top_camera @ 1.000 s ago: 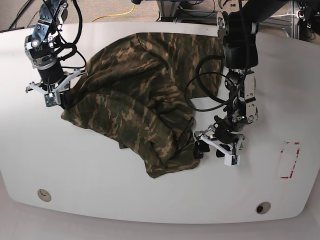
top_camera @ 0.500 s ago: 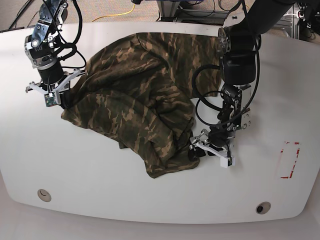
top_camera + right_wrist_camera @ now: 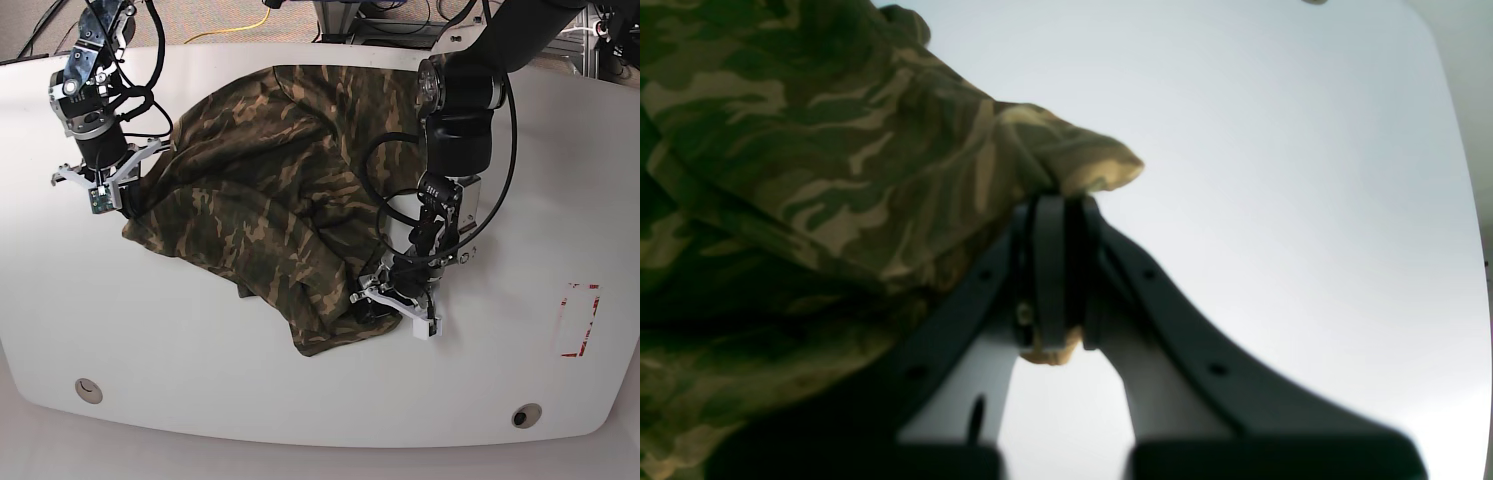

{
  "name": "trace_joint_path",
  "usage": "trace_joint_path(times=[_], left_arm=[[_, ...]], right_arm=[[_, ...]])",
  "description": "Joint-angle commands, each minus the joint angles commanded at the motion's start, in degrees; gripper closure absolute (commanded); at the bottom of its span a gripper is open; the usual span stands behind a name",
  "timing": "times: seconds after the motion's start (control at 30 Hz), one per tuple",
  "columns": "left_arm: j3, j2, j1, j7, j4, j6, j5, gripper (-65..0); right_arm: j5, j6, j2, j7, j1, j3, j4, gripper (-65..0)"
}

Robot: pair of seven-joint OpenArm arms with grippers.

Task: Layout the t-shirt on the table in an organized manner, then fold the t-shirt properly
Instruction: 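Hold the shirt with the right gripper and drag the left gripper's fabric outward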

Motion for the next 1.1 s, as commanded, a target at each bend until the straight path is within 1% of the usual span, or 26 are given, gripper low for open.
trace_joint_path(times=[0.27, 0.3, 0.37, 0.4, 0.47, 0.5, 0.57, 0.6, 0.63, 0.7, 0.87, 0.93, 1.03, 1.1], left_arm=[[0.09, 0.09, 0.26, 0.00, 0.00, 0.00, -0.18, -25.4], [0.09, 0.09, 0.26, 0.00, 0.00, 0.00, -0.18, -24.3], [0.09, 0.09, 0.26, 0.00, 0.00, 0.00, -0.18, -18.5], [0.09, 0.09, 0.26, 0.00, 0.00, 0.00, -0.26, -11.9], [0.09, -0.09, 0.26, 0.00, 0.00, 0.00, -0.18, -2.4], [0.09, -0.09, 0.26, 0.00, 0.00, 0.00, -0.09, 0.0], [0.09, -0.26, 0.26, 0.00, 0.09, 0.00, -0.18, 0.0], [0.09, -0.35, 0.26, 0.00, 0.09, 0.00, -0.18, -1.5], [0.00, -0.44, 0.26, 0.00, 0.18, 0.00, -0.18, -1.7], [0.00, -1.41, 0.26, 0.00, 0.26, 0.00, -0.18, 0.0], [0.00, -2.81, 0.26, 0.09, 0.70, 0.00, -0.44, 0.0], [-0.09, -3.52, 0.53, 0.18, 2.55, 0.00, -0.44, 0.0], [-0.09, -5.45, 2.73, 0.53, 7.74, 0.00, -0.44, 0.0], [-0.09, -5.98, 3.60, 1.85, 10.81, 0.00, -0.44, 0.0]], right_arm=[[0.00, 0.00, 0.00, 0.00, 0.00, 0.00, 0.00, -0.5], [0.00, 0.00, 0.00, 0.00, 0.00, 0.00, 0.00, -0.5], [0.00, 0.00, 0.00, 0.00, 0.00, 0.00, 0.00, -0.5], [0.00, 0.00, 0.00, 0.00, 0.00, 0.00, 0.00, -0.5], [0.00, 0.00, 0.00, 0.00, 0.00, 0.00, 0.00, -0.5], [0.00, 0.00, 0.00, 0.00, 0.00, 0.00, 0.00, -0.5], [0.00, 0.00, 0.00, 0.00, 0.00, 0.00, 0.00, -0.5], [0.00, 0.00, 0.00, 0.00, 0.00, 0.00, 0.00, -0.5], [0.00, 0.00, 0.00, 0.00, 0.00, 0.00, 0.00, -0.5], [0.00, 0.00, 0.00, 0.00, 0.00, 0.00, 0.00, -0.5], [0.00, -0.09, -0.09, 0.00, 0.09, 0.09, 0.00, -0.5], [0.00, -0.09, -0.09, 0.00, 0.18, 0.35, 0.00, -0.3], [0.00, -0.09, -0.09, 0.00, 0.26, 0.53, 0.09, -0.3], [0.00, -0.09, 0.09, 0.00, 0.44, 0.53, 0.09, -0.3]])
